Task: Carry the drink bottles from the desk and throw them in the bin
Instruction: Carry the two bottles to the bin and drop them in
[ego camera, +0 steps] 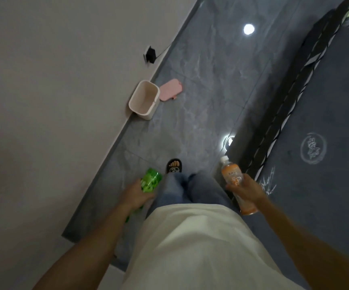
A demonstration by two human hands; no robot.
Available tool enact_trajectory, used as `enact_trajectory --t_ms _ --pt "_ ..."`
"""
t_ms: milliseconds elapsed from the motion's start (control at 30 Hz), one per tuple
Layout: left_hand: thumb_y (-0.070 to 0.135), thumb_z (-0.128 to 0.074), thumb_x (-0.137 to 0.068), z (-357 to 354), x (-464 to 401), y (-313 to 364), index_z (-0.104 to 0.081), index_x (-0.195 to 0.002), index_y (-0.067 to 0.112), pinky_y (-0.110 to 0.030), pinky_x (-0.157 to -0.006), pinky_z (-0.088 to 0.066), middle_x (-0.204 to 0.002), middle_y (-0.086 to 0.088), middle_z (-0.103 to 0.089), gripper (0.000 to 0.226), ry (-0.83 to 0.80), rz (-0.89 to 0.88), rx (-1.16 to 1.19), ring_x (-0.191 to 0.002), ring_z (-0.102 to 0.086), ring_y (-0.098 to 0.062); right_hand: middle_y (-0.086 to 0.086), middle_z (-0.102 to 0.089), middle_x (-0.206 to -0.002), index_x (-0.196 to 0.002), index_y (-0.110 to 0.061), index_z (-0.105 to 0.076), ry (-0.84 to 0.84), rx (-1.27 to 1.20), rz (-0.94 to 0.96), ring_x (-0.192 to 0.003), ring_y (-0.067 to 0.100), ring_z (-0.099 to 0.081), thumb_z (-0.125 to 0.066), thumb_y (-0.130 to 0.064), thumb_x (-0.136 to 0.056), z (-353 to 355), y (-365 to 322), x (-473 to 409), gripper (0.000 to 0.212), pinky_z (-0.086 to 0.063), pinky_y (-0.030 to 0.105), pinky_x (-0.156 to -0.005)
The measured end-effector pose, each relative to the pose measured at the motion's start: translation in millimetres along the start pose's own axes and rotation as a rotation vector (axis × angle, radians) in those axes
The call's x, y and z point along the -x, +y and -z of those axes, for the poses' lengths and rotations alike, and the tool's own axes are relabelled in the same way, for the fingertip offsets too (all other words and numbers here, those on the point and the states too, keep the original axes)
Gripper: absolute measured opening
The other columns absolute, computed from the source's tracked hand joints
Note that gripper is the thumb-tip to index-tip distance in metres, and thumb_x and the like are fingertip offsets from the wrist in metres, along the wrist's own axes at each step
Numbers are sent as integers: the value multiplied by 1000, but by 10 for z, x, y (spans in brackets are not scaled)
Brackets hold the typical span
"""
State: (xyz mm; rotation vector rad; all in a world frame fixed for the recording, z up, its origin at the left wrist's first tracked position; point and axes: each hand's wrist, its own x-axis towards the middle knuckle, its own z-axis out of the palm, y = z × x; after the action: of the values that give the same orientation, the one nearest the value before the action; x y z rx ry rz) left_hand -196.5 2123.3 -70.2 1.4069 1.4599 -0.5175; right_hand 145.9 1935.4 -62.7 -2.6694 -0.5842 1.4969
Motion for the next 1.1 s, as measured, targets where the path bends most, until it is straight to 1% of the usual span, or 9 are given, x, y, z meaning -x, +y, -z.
enact_trajectory --t_ms 167,300,467,600,733,767,833,900,1100 --pt "57 -73 -58 401 -626 1076 -54 -124 22 -34 -79 -51 -115 -6 -69 77 42 -131 -82 -102 -66 -26 19 -62 -127 -139 -11 -44 -31 -1 -122 -112 38 -61 -71 -54 -81 371 178 -185 77 -46 43 -91" --pt "62 -67 -51 513 -1024 1769 -51 -119 27 -32 -73 -49 -104 -1 -65 78 86 -145 -104 -88 -61 -23 23 -56 -136 -143 -8 -40 -55 4 -212 -122 43 -56 -66 -46 -90 790 300 -524 70 -43 49 -100" --pt "58 -75 -61 493 -1314 2224 -50 -118 27 -32 -70 -46 -99 2 -62 69 116 -67 -47 -87 -62 -24 25 -50 -143 -145 -9 -38 -160 -48 -226 -128 44 -50 -53 -40 -98 1571 112 -1171 59 -36 56 -111" --pt "41 -82 -72 367 -1372 2231 -54 -126 20 -38 -87 -51 -112 -7 -67 64 114 9 86 -103 -65 -29 21 -60 -132 -140 -8 -41 -126 241 -91 -119 39 -59 -65 -49 -88 2116 -476 -1612 70 -46 44 -98" --pt "29 -83 -78 200 -1236 2056 -49 -136 12 -42 -102 -44 -127 -8 -59 69 161 139 293 -117 -58 -29 17 -66 -119 -132 -10 -47 -138 401 57 -107 36 -65 -62 -58 -85 2420 -1189 -1959 69 -52 41 -90" --pt "32 -83 -76 164 -1199 1988 -49 -135 13 -42 -98 -48 -126 -9 -60 70 136 187 322 -112 -59 -28 15 -67 -118 -130 -11 -49 -158 427 92 -106 34 -66 -62 -58 -84 2456 -1382 -2042 67 -53 42 -91" --pt "36 -83 -73 100 -1115 1864 -49 -132 16 -32 -76 -54 -113 -8 -63 71 104 289 384 -93 -63 -23 9 -67 -117 -129 -16 -51 -203 414 159 -106 29 -66 -66 -56 -81 2479 -1791 -2177 64 -53 44 -94" --pt "38 -84 -72 9 -1037 1752 -47 -129 19 -24 -60 -47 -100 -3 -61 70 106 365 448 -80 -60 -15 3 -66 -113 -128 -21 -52 -225 409 220 -104 25 -65 -71 -56 -77 2454 -2161 -2303 65 -53 41 -92" --pt "41 -84 -71 -113 -1013 1594 -49 -121 20 -24 -59 -46 -91 1 -62 65 105 448 548 -75 -62 -14 -2 -65 -110 -131 -25 -48 -265 521 362 -98 20 -64 -69 -63 -73 2190 -3027 -2560 73 -51 34 -84"
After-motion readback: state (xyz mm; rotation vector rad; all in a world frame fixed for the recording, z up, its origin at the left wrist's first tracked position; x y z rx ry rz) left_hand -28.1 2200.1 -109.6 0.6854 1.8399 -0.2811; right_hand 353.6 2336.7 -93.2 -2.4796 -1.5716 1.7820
